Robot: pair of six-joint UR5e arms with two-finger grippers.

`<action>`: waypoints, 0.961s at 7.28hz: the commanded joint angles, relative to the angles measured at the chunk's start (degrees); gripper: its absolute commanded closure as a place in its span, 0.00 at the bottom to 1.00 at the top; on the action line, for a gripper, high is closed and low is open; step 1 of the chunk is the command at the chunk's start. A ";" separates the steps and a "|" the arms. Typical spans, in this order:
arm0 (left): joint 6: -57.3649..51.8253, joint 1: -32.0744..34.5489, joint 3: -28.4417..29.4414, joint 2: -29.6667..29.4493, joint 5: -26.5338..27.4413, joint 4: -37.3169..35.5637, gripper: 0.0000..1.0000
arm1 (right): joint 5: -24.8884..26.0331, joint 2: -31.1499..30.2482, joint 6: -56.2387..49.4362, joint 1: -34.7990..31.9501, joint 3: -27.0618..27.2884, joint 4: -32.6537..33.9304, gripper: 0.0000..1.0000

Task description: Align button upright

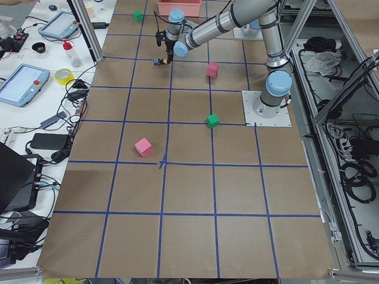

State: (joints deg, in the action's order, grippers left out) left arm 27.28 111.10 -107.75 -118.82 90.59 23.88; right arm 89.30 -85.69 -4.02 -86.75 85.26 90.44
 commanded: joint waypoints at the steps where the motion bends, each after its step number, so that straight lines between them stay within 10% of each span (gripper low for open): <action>1: -3.43 1.22 -3.34 0.61 1.87 -12.49 0.00 | -0.09 0.00 -0.02 0.09 0.00 0.09 0.00; 7: -8.47 4.75 -13.01 -3.07 8.47 -37.48 0.01 | -0.18 -0.09 -0.28 -0.09 -0.09 0.70 0.00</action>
State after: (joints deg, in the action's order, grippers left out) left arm 18.55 115.86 -120.16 -120.41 98.89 -10.60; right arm 89.06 -85.81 -4.19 -86.80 85.17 90.79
